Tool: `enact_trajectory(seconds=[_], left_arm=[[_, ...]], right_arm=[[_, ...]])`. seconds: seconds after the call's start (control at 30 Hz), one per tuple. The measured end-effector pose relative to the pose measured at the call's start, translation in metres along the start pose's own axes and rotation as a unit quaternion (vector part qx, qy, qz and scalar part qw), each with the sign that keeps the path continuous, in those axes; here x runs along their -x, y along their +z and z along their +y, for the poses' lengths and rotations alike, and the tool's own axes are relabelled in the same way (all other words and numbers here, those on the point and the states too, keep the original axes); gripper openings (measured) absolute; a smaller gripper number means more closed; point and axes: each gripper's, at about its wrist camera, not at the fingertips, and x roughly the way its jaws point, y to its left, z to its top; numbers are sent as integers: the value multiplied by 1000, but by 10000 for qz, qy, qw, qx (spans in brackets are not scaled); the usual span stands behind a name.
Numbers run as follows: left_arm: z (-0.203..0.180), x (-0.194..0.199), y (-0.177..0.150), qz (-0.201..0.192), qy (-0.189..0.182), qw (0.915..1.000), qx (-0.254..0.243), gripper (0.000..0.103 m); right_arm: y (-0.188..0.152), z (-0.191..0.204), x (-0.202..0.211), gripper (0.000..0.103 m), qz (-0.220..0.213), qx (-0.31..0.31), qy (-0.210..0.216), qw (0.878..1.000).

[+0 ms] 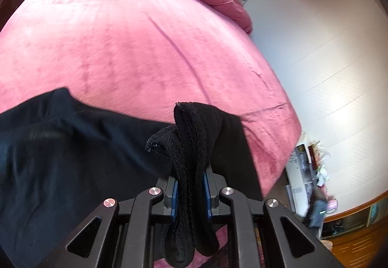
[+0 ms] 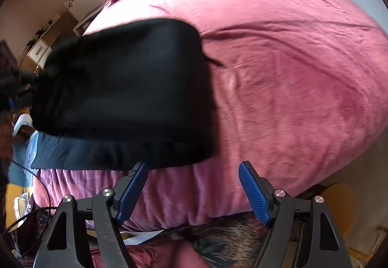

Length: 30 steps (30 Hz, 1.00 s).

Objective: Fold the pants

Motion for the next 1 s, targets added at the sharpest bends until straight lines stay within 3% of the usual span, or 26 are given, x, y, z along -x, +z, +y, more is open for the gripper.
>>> enact_trajectory(seconds=[0.13,0.2,0.4,0.5,0.63,0.8,0.9,1.0], left_arm=[[-10,11,2,-117,-91,9998,-97,16],[-7,13,0,-143,-42,9998,-123,16],[35,-11,-26,178,307,9991,230,16],[66,-42,-50,540,639,9952,509,16],[73,-41,-52,370,495,9958,679,16],[49,-35,-47,208,801,9965,-77,16],[38,-32,-47,55,876,9956,-333,16],[31,-32,-48,-34,1057,9924,-625,16]], right_arm=[[12,-2,-14,76,-173,-245,-216,9993],[17,-13,-19,70,-250,-620,-320,9972],[8,-35,-32,68,-225,-1127,-425,9925],[9,-26,-35,71,-173,-821,-534,9950],[11,-11,-34,71,-23,-501,-553,9972],[-1,5,-7,70,272,248,-658,9972],[3,14,22,70,62,600,-764,9953],[25,31,45,70,-418,732,-481,9953]])
